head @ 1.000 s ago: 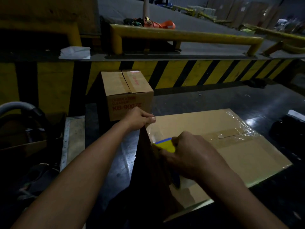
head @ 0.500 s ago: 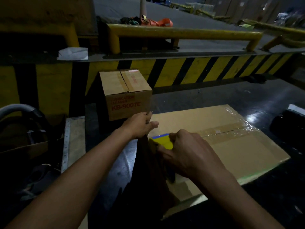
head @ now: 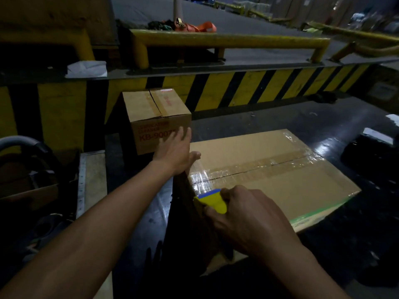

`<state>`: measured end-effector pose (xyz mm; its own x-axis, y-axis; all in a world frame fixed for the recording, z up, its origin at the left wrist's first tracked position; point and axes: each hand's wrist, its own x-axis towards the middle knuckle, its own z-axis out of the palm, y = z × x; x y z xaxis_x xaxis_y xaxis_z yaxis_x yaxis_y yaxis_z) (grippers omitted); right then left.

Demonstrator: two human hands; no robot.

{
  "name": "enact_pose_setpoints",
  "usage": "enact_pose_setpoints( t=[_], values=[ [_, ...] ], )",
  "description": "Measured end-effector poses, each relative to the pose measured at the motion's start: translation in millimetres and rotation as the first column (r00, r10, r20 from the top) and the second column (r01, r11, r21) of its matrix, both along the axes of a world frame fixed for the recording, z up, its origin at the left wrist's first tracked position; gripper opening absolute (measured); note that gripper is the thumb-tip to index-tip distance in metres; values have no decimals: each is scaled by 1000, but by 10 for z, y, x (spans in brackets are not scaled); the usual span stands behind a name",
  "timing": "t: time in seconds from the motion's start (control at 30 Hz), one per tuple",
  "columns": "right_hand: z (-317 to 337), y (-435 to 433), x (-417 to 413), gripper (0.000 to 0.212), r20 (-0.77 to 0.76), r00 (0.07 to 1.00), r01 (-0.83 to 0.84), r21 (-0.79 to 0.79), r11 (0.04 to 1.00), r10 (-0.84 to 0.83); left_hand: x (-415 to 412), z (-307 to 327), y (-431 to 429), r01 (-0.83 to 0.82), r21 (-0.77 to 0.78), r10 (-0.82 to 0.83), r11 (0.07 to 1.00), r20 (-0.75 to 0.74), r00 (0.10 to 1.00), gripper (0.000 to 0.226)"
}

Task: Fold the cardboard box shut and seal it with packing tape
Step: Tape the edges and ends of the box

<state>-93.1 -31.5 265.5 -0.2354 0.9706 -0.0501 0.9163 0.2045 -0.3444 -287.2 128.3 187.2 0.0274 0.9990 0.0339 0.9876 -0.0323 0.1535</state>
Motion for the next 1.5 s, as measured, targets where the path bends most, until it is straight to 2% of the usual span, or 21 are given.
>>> enact_pose_setpoints(
  t=[0.07, 0.1, 0.2, 0.23, 0.4, 0.5, 0.6, 0.7, 0.77, 0.83, 0.9, 1.17, 1.3, 1.43, 1.5],
  values=[
    [-1, -30, 0, 61, 11, 1000, 16, 19, 1000, -16, 101, 42, -143, 37, 109, -34, 993, -25, 999, 67],
    [-7, -36, 0, 61, 2, 1000, 26, 24, 999, -26, 139, 39, -214, 51, 94, -51, 994, 4, 999, 60],
    [-12, -20, -14, 61, 0, 1000, 31, 47, 998, -31, 149, -93, -333, 90, -149, -85, 985, 40, 996, 81],
    [-12, -26, -14, 61, 5, 1000, 18, 56, 998, -18, 132, -102, -329, 92, -177, -85, 980, 43, 995, 84],
    [46, -257, 166, 69, -8, 1000, -16, 0, 1000, 16, 118, -68, -318, 97, -182, -98, 979, 5, 995, 85],
    [0, -437, 239, 69, -18, 1000, 2, 28, 1000, -1, 139, -71, -355, 99, -189, -102, 977, -6, 995, 87],
    [-87, -524, 213, 61, 5, 1000, 14, 63, 998, -14, 170, -42, -371, 69, -152, -90, 986, -136, 987, 89],
    [-137, -548, 249, 57, -1, 999, 35, 77, 996, -35, 280, 19, -512, 116, 23, -103, 993, -308, 946, 80],
    [-158, -565, 278, 59, -15, 999, 46, 101, 994, -45, 344, -6, -671, 190, 43, -176, 981, -227, 958, 71],
    [-174, -582, 273, 63, -33, 998, 55, 111, 992, -52, 353, -72, -808, 197, -67, -202, 978, -69, 977, 82],
    [-163, -635, 278, 63, -51, 998, 51, 103, 993, -46, 329, -104, -860, 175, -140, -177, 975, -3, 984, 91],
    [-141, -918, 510, 72, 4, 998, 55, 12, 998, -55, 350, -89, -897, 163, -163, -180, 973, -92, 979, 95],
    [-210, -942, 536, 71, -14, 997, 81, 37, 996, -81, 440, -78, -1042, 237, -94, -249, 967, -145, 958, 93],
    [-247, -989, 559, 64, -84, 994, 73, 78, 994, -66, 480, -108, -1209, 251, -181, -258, 951, -12, 966, 96],
    [-253, -1002, 558, 65, -97, 993, 70, 77, 995, -62, 462, -89, -1193, 241, -195, -249, 951, -17, 968, 97]
  ],
)
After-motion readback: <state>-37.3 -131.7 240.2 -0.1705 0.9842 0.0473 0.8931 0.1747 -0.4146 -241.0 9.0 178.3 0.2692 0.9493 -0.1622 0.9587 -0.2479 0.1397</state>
